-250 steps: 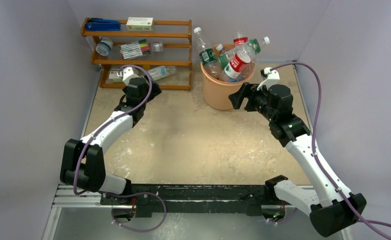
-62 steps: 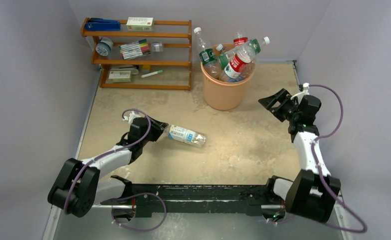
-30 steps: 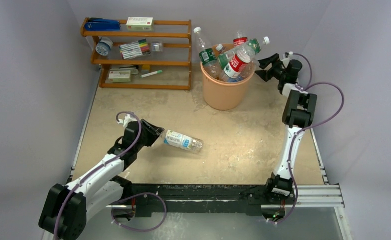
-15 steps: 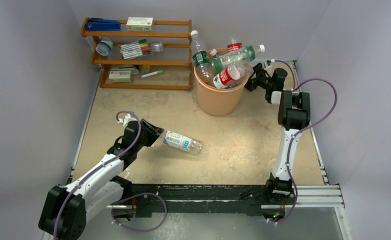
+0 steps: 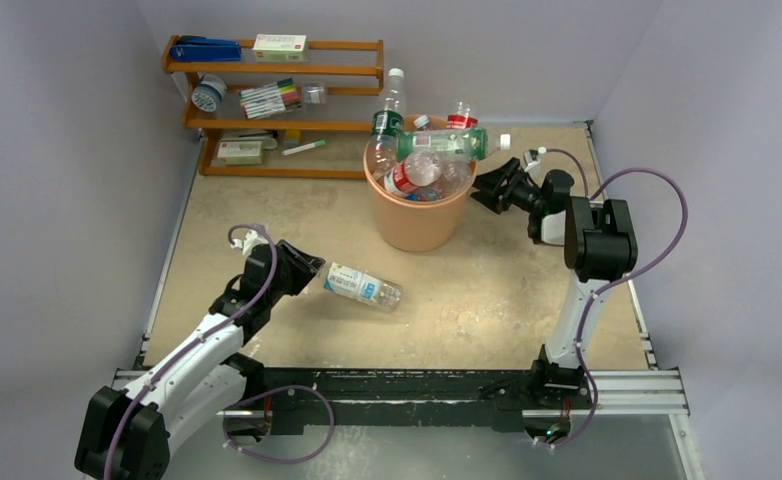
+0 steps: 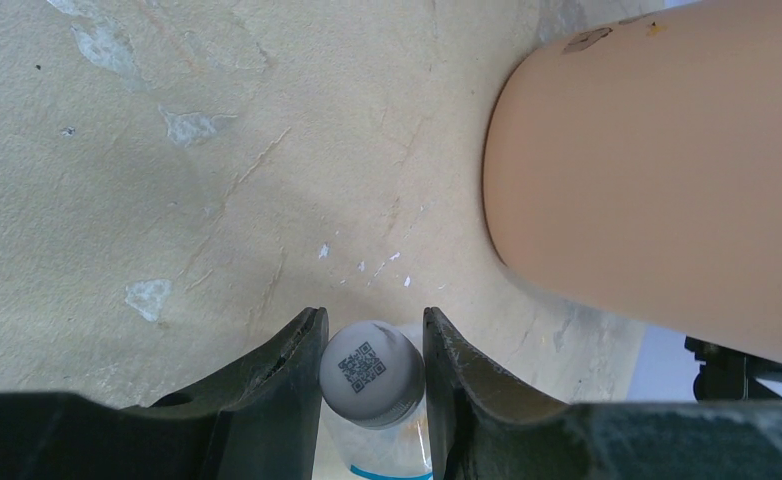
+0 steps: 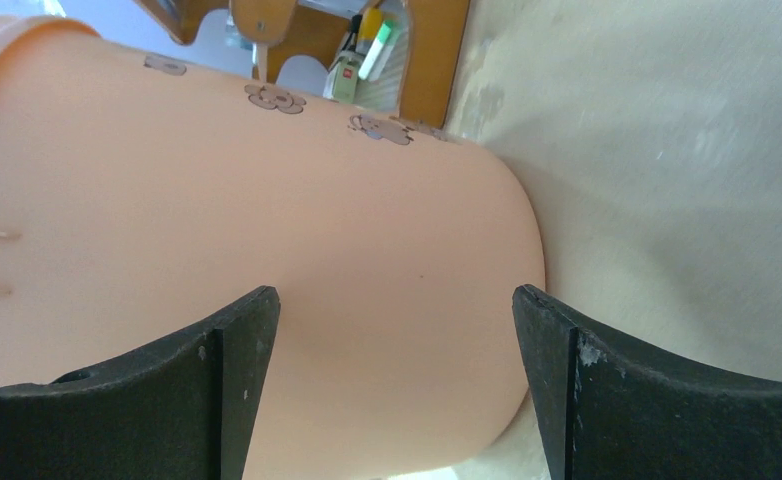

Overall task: Put the plastic bottles in the bin
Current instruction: Adjust the trash bin at the center of the board.

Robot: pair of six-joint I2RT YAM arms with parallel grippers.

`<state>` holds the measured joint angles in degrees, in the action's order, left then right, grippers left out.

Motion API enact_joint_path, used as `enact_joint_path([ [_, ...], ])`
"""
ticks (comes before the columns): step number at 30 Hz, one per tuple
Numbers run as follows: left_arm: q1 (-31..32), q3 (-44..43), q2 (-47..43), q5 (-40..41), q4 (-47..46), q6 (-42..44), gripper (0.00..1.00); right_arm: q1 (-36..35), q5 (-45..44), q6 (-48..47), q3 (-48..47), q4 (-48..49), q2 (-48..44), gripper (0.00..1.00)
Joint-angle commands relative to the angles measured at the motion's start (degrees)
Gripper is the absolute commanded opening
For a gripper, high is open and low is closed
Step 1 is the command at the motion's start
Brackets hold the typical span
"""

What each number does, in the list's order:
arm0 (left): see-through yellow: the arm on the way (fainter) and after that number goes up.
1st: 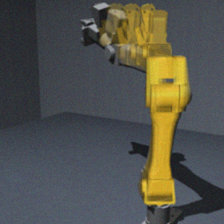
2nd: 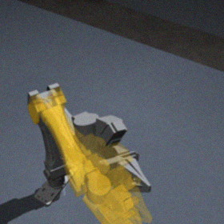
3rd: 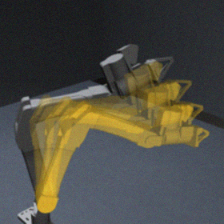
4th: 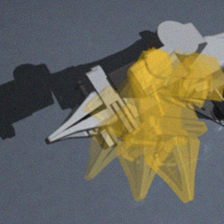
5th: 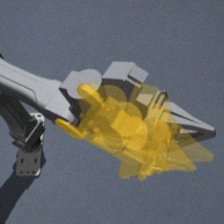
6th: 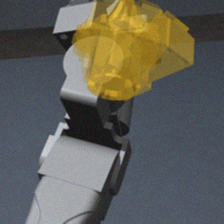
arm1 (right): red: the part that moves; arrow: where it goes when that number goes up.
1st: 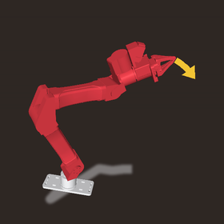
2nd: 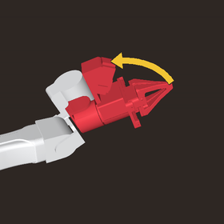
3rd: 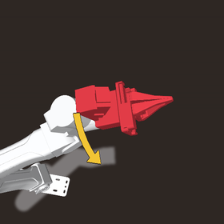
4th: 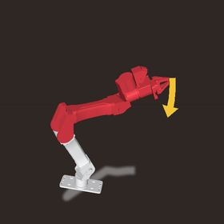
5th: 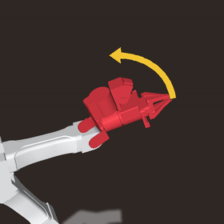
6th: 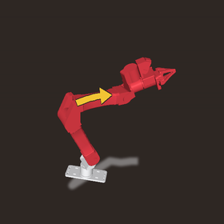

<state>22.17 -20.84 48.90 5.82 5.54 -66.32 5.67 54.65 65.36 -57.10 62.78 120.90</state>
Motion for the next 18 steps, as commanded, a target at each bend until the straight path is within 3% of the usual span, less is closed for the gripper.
enact_joint_path([
  [1,0.2,-0.8,-1.1,1.4,-0.4,1.5,0.30,-3.5,1.1,-4.6,7.6,5.6,-7.7,0.89],
  [10,0.2,-0.8,-1.0,1.5,-0.3,1.4,0.30,-11.1,-2.4,-16.8,20.1,-5.1,-19.5,0.88],
  [18,0.2,2.2,-4.8,0.9,0.5,-1.1,0.30,-11.2,-2.1,-23.5,27.2,-12.8,-25.0,0.88],
])
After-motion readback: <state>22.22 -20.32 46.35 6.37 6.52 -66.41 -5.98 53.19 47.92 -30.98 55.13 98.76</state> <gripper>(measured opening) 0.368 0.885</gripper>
